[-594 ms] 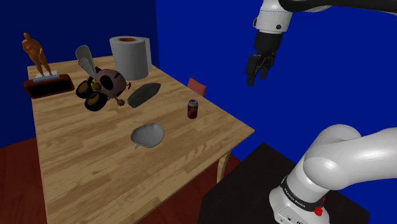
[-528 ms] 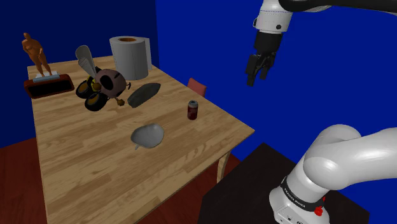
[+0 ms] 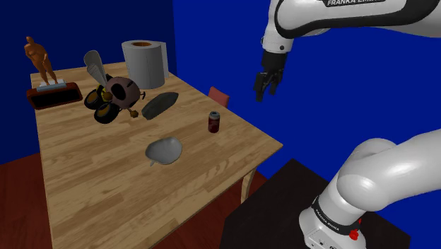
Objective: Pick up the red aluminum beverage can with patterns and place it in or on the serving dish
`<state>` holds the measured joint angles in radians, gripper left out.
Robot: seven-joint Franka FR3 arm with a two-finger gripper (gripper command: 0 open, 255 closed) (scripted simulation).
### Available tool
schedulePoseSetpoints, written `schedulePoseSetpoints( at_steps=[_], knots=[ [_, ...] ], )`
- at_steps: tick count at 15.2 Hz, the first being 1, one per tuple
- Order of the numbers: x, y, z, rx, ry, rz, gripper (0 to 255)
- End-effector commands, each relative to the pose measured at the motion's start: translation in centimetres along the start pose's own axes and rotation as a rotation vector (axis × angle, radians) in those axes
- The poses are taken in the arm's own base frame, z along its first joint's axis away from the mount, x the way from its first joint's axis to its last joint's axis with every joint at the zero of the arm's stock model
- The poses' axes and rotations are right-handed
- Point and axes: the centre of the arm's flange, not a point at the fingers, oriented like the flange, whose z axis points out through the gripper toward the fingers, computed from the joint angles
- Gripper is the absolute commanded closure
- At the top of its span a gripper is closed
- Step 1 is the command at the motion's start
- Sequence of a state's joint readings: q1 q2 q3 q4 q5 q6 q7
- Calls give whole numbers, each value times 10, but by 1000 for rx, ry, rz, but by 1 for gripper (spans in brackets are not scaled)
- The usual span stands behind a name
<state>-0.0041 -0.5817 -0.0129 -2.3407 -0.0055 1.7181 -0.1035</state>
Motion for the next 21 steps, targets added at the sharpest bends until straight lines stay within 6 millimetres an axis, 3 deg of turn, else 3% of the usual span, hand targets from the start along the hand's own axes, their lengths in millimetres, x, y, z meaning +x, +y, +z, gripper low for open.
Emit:
schedulePoseSetpoints(
  at_steps=[1, 21],
  knots=[
    [23, 3, 16, 0, 4, -11, 0],
    [232, 35, 169, -2, 31, -113, 0]
  ],
)
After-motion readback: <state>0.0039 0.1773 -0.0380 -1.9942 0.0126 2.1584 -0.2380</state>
